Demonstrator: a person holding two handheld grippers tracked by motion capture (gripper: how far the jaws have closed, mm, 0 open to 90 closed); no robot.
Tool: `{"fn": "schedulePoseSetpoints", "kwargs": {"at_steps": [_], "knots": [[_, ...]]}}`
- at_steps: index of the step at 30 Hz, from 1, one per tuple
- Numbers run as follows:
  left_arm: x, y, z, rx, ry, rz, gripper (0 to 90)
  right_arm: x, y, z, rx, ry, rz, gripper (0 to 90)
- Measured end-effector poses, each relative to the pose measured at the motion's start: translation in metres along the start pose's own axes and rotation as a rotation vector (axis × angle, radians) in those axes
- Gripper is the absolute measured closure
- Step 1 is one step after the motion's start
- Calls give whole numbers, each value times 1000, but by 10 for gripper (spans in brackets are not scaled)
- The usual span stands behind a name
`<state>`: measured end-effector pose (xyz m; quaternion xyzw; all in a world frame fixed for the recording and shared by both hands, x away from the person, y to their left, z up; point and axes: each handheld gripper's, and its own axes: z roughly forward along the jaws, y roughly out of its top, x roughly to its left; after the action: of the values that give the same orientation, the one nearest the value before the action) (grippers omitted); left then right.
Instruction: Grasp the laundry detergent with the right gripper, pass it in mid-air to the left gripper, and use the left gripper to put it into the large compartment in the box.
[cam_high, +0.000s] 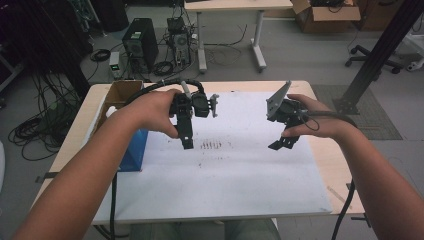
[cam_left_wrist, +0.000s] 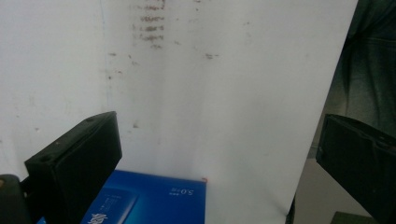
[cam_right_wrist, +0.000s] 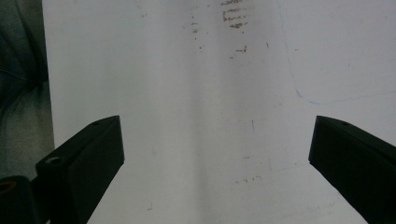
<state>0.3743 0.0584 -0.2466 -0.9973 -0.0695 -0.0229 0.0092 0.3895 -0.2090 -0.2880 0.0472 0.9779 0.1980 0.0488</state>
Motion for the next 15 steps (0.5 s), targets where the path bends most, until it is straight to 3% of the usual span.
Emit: {"fn": "schedulePoseSetpoints", "kwargs": {"at_steps": [15], "knots": [[1, -3, 0, -4, 1, 1, 4, 0, -2, 2, 16, 6, 8, 36]]}}
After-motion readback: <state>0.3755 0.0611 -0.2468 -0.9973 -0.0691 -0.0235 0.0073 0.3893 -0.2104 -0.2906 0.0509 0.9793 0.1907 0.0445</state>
